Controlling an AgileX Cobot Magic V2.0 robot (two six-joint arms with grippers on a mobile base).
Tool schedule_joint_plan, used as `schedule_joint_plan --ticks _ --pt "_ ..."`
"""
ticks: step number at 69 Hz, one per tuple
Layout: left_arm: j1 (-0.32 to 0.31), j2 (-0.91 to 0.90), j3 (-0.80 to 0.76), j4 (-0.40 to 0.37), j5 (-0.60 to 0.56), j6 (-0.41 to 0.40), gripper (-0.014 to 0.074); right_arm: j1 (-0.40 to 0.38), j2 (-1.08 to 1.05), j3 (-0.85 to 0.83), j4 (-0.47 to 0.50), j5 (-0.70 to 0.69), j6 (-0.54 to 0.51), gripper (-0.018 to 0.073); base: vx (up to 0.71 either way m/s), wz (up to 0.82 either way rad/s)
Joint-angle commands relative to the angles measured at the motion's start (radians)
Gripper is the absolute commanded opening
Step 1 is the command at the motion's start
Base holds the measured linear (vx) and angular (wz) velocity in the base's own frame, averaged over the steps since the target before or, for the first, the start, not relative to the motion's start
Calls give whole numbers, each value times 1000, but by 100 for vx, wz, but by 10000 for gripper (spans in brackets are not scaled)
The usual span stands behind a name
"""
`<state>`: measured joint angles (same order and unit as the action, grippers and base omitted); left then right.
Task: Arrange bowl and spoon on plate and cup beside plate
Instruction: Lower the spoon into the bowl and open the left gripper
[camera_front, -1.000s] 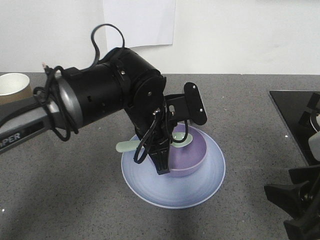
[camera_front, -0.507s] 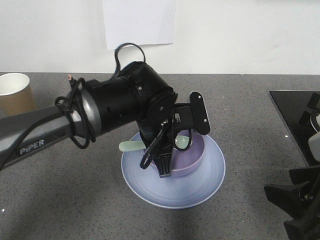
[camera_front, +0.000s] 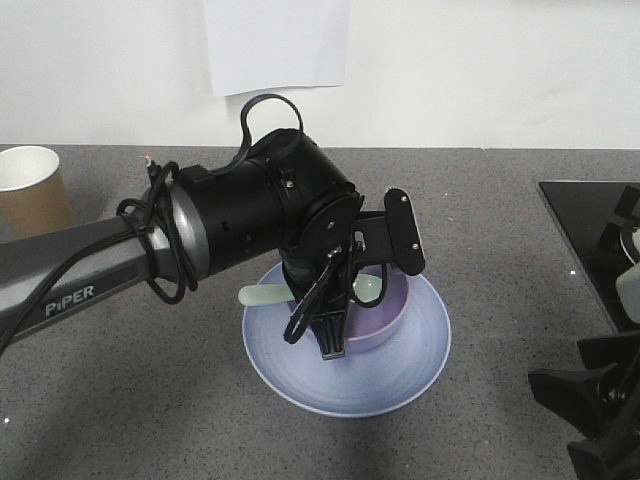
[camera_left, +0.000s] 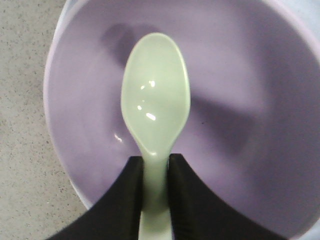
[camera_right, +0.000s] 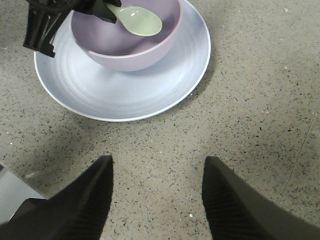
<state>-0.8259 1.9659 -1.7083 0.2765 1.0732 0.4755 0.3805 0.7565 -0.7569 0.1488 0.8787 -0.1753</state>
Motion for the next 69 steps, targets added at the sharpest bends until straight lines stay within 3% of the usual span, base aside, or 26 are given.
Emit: schedule_joint_plan --ticks 1,19,37,38,48,69 --pt "-3 -51 -33 9 -23 -23 149 2 -2 -24 -2 -51 -9 390 0 0" --pt "-3 -52 -33 9 -20 -33 253 2 -2 -24 -2 -51 -9 390 0 0" --pt "-3 -70 -33 9 -7 -39 254 2 -2 -24 -2 -51 -9 390 0 0" --pt "-1 -129 -33 9 -1 -115 254 2 -2 -24 -2 -51 -9 390 0 0" --pt "18 -191 -32 6 24 -181 254 2 -2 -24 -2 -51 -9 390 0 0" --pt "111 -338 -32 -152 35 -195 254 2 -2 -24 -2 -51 -9 390 0 0"
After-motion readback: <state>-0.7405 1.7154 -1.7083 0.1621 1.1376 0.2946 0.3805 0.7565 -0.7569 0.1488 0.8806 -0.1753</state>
